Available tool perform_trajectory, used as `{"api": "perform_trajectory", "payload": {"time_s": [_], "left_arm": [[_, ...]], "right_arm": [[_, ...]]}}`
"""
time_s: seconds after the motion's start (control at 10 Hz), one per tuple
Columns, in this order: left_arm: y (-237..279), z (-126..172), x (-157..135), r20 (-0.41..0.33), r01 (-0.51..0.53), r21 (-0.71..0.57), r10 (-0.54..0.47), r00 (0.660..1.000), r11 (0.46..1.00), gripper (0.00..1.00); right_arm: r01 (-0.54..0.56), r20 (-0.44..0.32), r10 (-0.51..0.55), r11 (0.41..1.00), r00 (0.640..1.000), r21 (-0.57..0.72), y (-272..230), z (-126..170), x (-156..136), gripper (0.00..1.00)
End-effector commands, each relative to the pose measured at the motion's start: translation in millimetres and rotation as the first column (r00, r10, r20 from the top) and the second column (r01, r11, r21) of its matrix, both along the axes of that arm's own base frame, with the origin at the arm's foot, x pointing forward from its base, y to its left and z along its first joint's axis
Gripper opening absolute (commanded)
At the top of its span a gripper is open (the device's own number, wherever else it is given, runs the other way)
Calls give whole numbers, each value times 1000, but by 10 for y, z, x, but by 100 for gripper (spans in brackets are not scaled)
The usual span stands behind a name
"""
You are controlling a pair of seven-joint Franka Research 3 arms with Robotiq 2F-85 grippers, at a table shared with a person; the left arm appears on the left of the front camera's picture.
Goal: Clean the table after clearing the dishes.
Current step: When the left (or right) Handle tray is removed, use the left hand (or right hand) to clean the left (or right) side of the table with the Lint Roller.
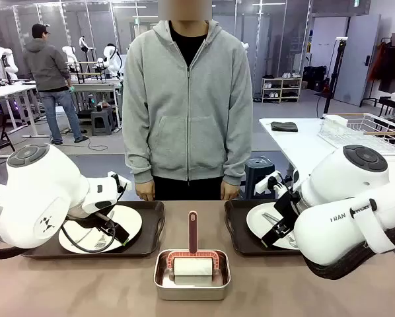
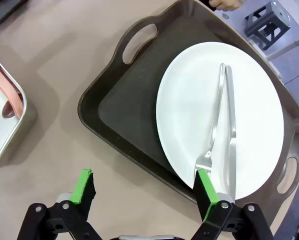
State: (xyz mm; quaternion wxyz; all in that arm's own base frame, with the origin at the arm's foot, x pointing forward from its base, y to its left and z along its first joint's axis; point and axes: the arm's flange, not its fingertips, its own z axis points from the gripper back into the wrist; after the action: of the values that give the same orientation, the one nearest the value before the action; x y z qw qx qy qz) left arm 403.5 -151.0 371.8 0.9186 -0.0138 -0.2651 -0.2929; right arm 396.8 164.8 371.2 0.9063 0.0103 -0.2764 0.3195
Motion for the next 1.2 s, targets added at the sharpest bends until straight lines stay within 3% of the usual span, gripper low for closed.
{"api": "perform_trajectory", "payload": {"time_s": [0.0,1.0,1.1], "left_arm": [[-2,0,-1,0,0,0,0,1000,1000,100],[-4,0,-2,0,1,0,-1,1000,1000,100],[8,120,80,-1,12,13,-12,1000,1000,100]], "right_arm": [[0,0,0,1000,1000,0,0,0,0,100],[0,0,0,1000,1000,-1,-5,0,2,100],[1,-15,-1,1000,1000,16,-29,129,84,100]]}}
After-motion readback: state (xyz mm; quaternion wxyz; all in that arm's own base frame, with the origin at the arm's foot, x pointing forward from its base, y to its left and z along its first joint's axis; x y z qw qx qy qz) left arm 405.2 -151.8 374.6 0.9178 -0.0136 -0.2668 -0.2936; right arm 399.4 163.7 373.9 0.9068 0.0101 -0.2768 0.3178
